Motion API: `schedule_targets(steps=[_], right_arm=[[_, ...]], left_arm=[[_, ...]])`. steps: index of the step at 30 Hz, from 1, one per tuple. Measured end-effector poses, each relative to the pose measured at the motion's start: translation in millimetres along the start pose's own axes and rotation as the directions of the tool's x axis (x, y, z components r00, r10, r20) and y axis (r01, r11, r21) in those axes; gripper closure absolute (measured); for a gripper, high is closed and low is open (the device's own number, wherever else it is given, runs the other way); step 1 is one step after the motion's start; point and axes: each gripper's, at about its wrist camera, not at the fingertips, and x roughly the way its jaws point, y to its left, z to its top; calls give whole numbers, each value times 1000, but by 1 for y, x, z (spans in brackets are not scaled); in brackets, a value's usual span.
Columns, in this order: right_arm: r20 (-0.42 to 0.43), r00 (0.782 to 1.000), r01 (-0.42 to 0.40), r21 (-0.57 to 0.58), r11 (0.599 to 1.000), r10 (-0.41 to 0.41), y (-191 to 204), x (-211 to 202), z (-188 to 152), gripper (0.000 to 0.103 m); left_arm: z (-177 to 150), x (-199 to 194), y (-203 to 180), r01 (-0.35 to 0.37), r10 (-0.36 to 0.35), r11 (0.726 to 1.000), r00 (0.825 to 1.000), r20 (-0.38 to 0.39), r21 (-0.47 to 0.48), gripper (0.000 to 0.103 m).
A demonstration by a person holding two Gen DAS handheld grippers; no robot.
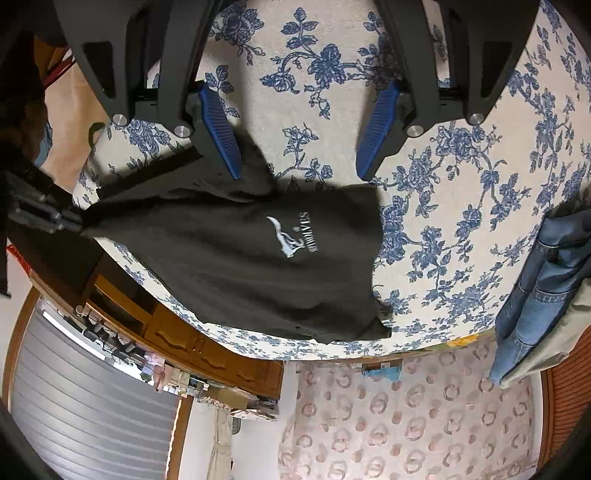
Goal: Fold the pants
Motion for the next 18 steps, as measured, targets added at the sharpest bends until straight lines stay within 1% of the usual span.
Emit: schedule_targets(steps=[2,4,8,9,11,13,18], right_arm=[[-25,1000,14,4,1000,-14,-4,5,-8,101],[-43,999,9,17,1000,-9,-7,9,-15,101],[-38,999,3,45,999,-1,-12,6,-18,100],[-39,999,-1,49,999,2,-12,5,-18,96],[-42,999,-1,52,999,4,-13,3,-18,95],[-40,999,5,53,999,-3,-14,-1,-18,90],[-25,1000,14,50,999,-13,-16,-18,-19,86]], left_arm=[[-1,0,-2,0,0,1000,1000,0,2,39],[-1,2,-3,-4,4,1000,1000,-1,6,39],[-3,4,-4,-9,9,1000,1000,-4,6,39],[-4,4,-3,-9,10,1000,1000,-3,4,39],[-4,4,-2,-8,8,1000,1000,-1,1,39],[-5,3,-1,-11,11,1000,1000,3,1,39],[-7,1,2,-14,14,1000,1000,14,-7,39]])
